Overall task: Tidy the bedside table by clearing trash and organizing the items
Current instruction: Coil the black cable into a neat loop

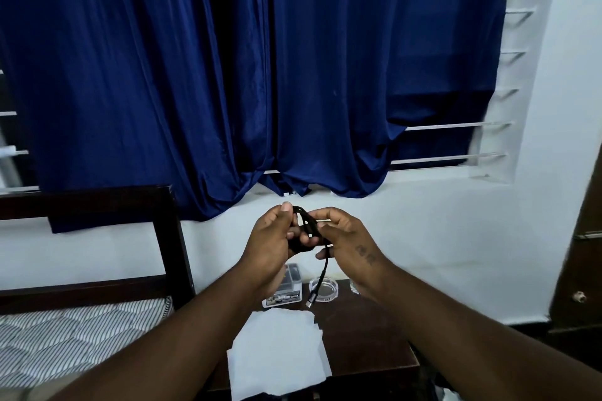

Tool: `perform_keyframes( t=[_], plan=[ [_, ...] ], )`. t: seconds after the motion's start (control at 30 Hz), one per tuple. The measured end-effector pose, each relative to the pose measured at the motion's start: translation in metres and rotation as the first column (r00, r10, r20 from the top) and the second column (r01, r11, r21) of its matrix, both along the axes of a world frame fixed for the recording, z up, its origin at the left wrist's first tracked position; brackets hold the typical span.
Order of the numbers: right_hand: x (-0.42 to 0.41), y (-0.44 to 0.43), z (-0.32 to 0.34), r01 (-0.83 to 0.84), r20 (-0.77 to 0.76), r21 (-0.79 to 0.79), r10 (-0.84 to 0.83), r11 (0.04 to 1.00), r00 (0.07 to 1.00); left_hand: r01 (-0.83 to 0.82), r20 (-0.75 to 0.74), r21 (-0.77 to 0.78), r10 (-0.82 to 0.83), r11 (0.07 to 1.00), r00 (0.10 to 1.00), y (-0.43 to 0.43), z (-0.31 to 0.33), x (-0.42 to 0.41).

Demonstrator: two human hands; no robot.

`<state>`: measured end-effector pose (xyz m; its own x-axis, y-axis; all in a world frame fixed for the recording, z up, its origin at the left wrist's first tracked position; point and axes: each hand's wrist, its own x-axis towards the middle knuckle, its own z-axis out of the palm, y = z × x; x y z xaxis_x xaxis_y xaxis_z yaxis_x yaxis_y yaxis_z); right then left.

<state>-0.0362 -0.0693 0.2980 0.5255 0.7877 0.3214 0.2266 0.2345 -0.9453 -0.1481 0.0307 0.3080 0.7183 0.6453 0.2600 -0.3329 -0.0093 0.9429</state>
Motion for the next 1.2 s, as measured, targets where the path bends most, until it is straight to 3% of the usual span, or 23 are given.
perform_keyframes(
  t=[0.27,0.47,0.57,0.67,0.83,0.93,1.03,1.13,1.2],
  plan=[
    [0.000,0.004,-0.007,0.145,0.063,0.138,-0.155,0.980,0.986,-0.055,0.028,-0.173,0.060,0.983,0.998,-0.020,0.006,0.004],
    [0.014,0.000,-0.004,0.248,0.212,0.121,-0.269,0.961,0.939,-0.212,-0.177,0.055,0.218,0.976,0.960,-0.022,0.004,0.006],
    [0.020,-0.006,-0.002,0.274,0.392,0.104,-0.292,0.956,0.872,-0.171,-0.238,0.106,0.192,0.980,0.952,-0.013,0.007,0.002],
    [0.018,-0.011,0.003,0.238,0.562,0.097,-0.250,0.966,0.788,-0.114,-0.287,0.250,0.186,0.961,0.940,-0.009,0.009,0.001],
    [0.017,-0.010,0.009,0.278,0.686,0.080,-0.255,0.957,0.682,0.045,-0.369,0.361,0.099,0.931,0.924,-0.004,0.015,0.000],
    [0.019,-0.011,0.009,0.265,0.666,0.051,-0.231,0.963,0.710,0.087,-0.372,0.396,0.073,0.914,0.925,-0.001,0.017,-0.001],
    [0.023,-0.011,0.006,0.237,0.605,0.031,-0.207,0.971,0.769,0.066,-0.367,0.536,0.161,0.841,0.916,-0.001,0.016,0.000],
    [0.025,-0.011,0.006,0.153,0.391,0.003,-0.142,0.988,0.909,-0.043,-0.277,0.701,0.327,0.712,0.903,-0.003,0.011,0.001],
    [0.026,-0.011,0.008,0.068,0.229,0.007,-0.068,0.998,0.971,-0.115,-0.212,0.722,0.376,0.682,0.902,-0.004,0.006,0.001]
  ],
)
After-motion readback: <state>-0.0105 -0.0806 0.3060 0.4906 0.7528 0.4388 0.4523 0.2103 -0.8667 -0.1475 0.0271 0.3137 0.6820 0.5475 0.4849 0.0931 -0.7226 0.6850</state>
